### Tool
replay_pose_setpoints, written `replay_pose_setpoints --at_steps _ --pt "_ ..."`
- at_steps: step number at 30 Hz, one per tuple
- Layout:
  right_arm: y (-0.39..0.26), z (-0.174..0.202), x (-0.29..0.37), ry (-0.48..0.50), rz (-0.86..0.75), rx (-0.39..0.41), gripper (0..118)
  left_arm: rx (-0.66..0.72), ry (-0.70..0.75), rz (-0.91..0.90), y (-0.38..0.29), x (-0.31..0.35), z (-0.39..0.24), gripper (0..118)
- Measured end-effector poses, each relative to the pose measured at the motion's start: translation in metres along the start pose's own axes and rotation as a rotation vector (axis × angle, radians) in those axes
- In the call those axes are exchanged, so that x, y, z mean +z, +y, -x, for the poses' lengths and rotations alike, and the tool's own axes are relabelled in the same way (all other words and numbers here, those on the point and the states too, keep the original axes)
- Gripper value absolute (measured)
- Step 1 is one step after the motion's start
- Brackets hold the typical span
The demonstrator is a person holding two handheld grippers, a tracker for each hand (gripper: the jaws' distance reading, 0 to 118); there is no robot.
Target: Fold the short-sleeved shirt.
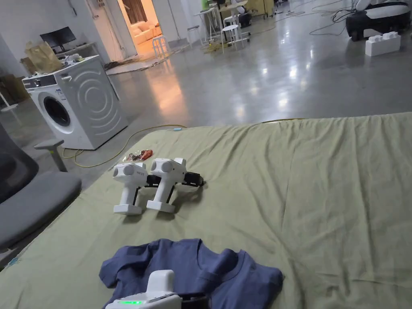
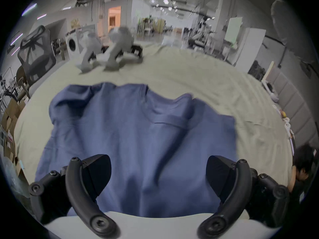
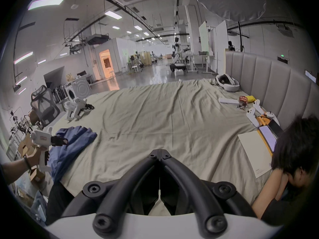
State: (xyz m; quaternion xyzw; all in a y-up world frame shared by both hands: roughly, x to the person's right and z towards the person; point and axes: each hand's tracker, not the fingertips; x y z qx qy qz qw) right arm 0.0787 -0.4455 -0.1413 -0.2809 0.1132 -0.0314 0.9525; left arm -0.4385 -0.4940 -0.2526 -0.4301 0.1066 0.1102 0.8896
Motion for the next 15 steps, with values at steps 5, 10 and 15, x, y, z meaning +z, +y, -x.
replay_pose_setpoints --at_steps 5,10,15 --pt "-0.005 -0.008 -0.014 -0.016 0.052 -0.002 2 0.031 0.037 0.159 0.015 -0.063 0.013 110" --pt "-0.013 -0.012 -0.023 -0.04 0.113 0.001 2 -0.04 0.097 0.158 0.014 -0.066 -0.011 102" --pt "-0.016 -0.011 -0.015 -0.045 0.123 0.027 2 -0.077 0.078 0.132 0.009 -0.046 -0.027 15"
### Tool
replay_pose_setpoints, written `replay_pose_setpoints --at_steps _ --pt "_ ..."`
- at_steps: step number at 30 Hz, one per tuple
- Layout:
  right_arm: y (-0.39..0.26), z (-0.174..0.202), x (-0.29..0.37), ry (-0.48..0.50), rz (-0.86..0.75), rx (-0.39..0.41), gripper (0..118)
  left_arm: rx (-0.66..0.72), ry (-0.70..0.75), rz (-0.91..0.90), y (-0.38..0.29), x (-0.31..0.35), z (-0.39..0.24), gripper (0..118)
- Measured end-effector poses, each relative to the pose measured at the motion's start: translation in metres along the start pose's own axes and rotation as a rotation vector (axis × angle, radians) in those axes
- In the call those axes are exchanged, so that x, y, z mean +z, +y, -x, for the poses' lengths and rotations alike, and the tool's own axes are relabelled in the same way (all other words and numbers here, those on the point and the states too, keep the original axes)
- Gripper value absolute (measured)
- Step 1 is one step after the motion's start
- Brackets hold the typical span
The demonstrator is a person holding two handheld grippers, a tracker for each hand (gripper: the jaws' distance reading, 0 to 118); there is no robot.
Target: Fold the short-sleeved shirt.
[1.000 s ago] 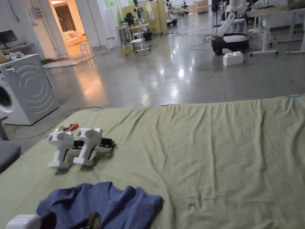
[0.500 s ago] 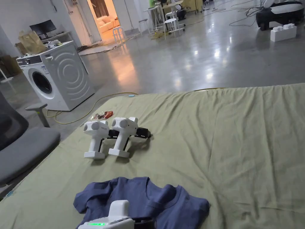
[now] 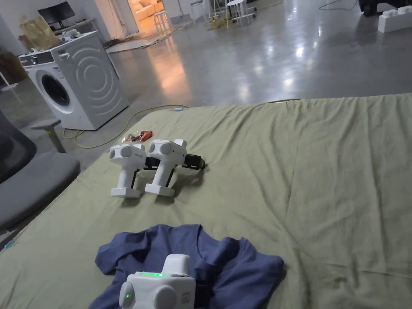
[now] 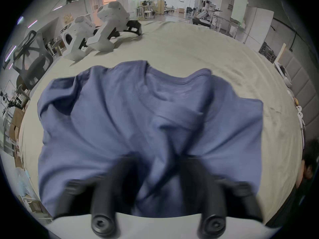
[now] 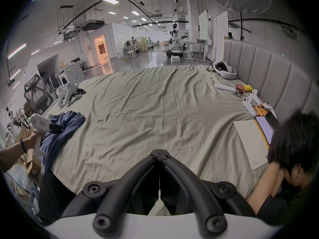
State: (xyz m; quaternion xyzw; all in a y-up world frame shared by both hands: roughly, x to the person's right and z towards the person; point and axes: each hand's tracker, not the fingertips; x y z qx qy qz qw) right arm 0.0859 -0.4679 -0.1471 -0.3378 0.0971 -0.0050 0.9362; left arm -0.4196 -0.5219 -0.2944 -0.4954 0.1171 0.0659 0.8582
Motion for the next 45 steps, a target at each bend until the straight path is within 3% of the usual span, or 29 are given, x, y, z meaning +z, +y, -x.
replay_pose_setpoints --at_steps 1,2,6,11,19,25,29,33,34,36,37,40,45 --pt "-0.001 0.0 0.002 0.0 0.0 0.001 2 -0.006 -0.017 -0.016 0.0 0.004 -0.003 4" --pt "-0.002 -0.001 0.002 0.002 -0.001 -0.003 2 -0.027 0.05 -0.043 -0.003 -0.003 -0.011 4" --pt "-0.003 -0.003 0.007 0.015 0.0 -0.03 2 0.091 0.006 0.01 0.02 0.0 0.007 4" --pt "-0.009 -0.019 0.019 0.032 -0.024 -0.066 2 0.232 -0.151 -0.199 0.06 0.091 0.026 4" --pt "-0.017 -0.036 0.056 0.011 -0.107 -0.148 2 -0.057 -0.427 -0.347 0.08 0.171 -0.137 4" --pt "-0.029 -0.054 0.082 -0.045 -0.131 -0.193 2 -0.26 -0.735 -0.229 -0.016 0.172 -0.304 4" --pt "-0.054 -0.088 0.105 -0.083 -0.128 -0.222 2 -0.3 -0.939 -0.035 -0.102 0.167 -0.376 4" --pt "-0.062 -0.09 0.12 -0.12 -0.121 -0.218 2 -0.397 -1.011 0.071 -0.181 0.173 -0.417 5" --pt "-0.066 -0.091 0.122 -0.129 -0.119 -0.218 2 -0.436 -1.01 0.067 -0.196 0.175 -0.421 12" --pt "-0.07 -0.092 0.124 -0.136 -0.111 -0.221 2 -0.491 -0.974 0.047 -0.218 0.175 -0.429 87" --pt "-0.073 -0.093 0.124 -0.135 -0.109 -0.222 2 -0.468 -0.996 0.064 -0.213 0.171 -0.422 109" --pt "-0.069 -0.085 0.121 -0.127 -0.114 -0.236 2 -0.36 -1.018 0.025 -0.189 0.183 -0.384 109" --pt "-0.051 -0.069 0.115 -0.061 -0.195 -0.227 2 -0.316 -0.81 -0.367 -0.172 0.26 -0.288 109"
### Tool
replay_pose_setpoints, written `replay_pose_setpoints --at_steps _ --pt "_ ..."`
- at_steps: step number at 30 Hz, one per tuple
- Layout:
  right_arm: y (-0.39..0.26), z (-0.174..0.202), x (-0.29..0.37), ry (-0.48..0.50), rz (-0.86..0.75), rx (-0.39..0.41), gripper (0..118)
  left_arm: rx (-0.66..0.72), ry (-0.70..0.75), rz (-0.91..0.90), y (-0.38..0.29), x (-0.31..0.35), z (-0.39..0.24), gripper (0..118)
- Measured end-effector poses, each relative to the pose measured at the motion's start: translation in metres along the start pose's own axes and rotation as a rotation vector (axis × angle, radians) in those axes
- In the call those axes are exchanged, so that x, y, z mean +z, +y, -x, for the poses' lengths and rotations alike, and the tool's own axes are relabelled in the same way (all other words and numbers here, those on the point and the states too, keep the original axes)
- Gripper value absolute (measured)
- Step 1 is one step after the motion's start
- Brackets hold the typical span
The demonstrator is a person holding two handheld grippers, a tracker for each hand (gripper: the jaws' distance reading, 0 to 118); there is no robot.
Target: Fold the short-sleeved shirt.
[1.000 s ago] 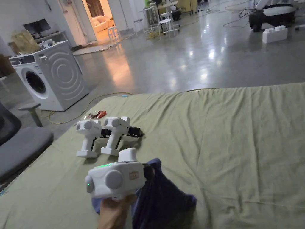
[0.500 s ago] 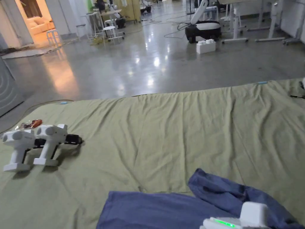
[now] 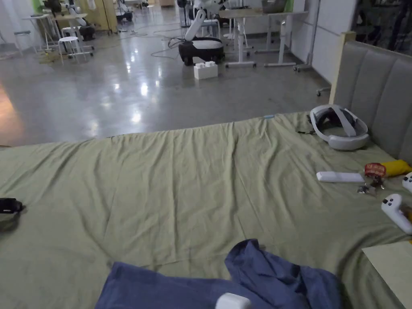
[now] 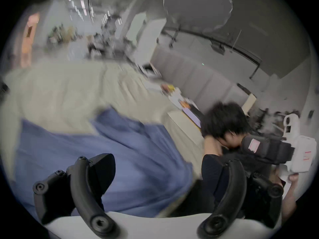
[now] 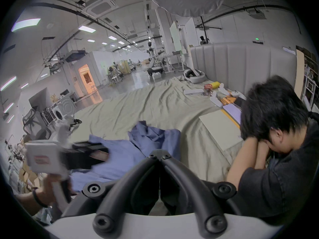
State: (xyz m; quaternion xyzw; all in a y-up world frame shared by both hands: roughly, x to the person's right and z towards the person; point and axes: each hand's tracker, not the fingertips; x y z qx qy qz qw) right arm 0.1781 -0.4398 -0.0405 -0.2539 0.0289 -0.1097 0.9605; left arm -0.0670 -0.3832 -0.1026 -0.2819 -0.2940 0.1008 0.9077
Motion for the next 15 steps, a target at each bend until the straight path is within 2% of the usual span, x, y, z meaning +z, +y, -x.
replay_pose_setpoints --at_steps 7,9,10,12,13,14,15 --pt "0.03 0.042 -0.003 0.12 -0.096 0.09 2 -0.149 0.483 -0.377 0.009 0.152 -0.007 109" --pt "0.036 0.052 0.002 0.13 -0.127 0.129 2 -0.232 0.578 -0.396 -0.001 0.176 -0.01 105" --pt "0.039 0.056 0.005 0.127 -0.144 0.148 2 -0.265 0.689 -0.406 -0.003 0.181 -0.012 98" --pt "0.043 0.062 0.011 0.126 -0.164 0.164 2 -0.292 0.805 -0.425 -0.004 0.193 -0.01 48" --pt "0.044 0.064 0.014 0.129 -0.179 0.163 2 -0.292 0.841 -0.421 -0.005 0.198 -0.01 15" --pt "0.046 0.066 0.015 0.13 -0.19 0.157 2 -0.271 0.894 -0.45 -0.004 0.2 -0.009 3" --pt "0.047 0.068 0.017 0.135 -0.198 0.152 2 -0.253 0.899 -0.478 -0.006 0.207 -0.009 2"
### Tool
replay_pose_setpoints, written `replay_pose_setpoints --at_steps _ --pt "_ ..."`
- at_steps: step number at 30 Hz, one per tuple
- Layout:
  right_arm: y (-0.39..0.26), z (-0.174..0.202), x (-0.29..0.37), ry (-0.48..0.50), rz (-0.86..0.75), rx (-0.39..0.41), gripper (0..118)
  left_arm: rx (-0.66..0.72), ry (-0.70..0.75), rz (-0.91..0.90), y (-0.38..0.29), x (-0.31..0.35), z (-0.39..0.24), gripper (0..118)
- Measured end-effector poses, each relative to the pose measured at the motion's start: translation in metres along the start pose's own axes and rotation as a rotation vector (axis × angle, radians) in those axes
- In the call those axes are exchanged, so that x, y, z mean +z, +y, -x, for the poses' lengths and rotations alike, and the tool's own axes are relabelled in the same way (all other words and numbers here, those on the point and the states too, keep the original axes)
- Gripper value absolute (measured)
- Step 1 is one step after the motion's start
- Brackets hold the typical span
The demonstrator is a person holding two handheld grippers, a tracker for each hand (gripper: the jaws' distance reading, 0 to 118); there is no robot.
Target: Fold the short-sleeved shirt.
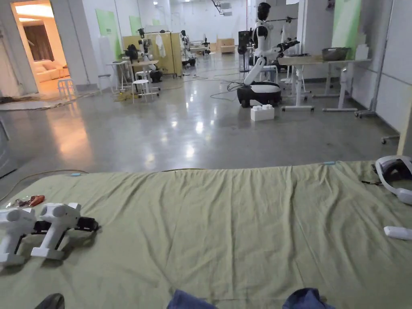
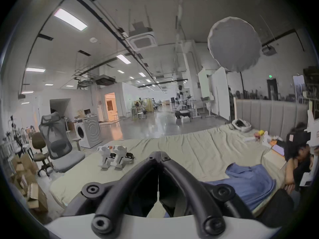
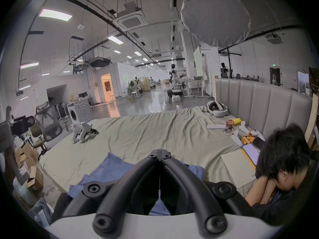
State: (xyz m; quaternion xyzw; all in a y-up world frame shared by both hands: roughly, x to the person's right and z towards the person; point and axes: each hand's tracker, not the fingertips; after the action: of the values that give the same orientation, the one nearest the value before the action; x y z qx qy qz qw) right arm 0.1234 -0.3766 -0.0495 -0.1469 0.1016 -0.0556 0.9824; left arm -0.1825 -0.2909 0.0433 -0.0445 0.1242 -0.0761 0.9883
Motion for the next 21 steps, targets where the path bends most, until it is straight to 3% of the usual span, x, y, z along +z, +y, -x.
replay_pose_setpoints --at_steps 1,5,12,21 --pt "0.002 0.001 0.001 0.004 -0.011 -0.003 2 0.045 -0.061 -0.002 0.005 0.01 0.013 1" --pt "0.006 0.009 0.004 -0.007 -0.046 0.02 2 0.087 -0.051 -0.002 0.007 0.023 0.02 1" --pt "0.011 0.017 0.002 -0.045 -0.06 0.078 2 0.078 -0.088 0.001 0.011 0.029 0.006 0" --pt "0.008 0.012 0.0 -0.032 -0.061 0.072 2 0.123 -0.119 0.026 0.013 0.029 0.017 0"
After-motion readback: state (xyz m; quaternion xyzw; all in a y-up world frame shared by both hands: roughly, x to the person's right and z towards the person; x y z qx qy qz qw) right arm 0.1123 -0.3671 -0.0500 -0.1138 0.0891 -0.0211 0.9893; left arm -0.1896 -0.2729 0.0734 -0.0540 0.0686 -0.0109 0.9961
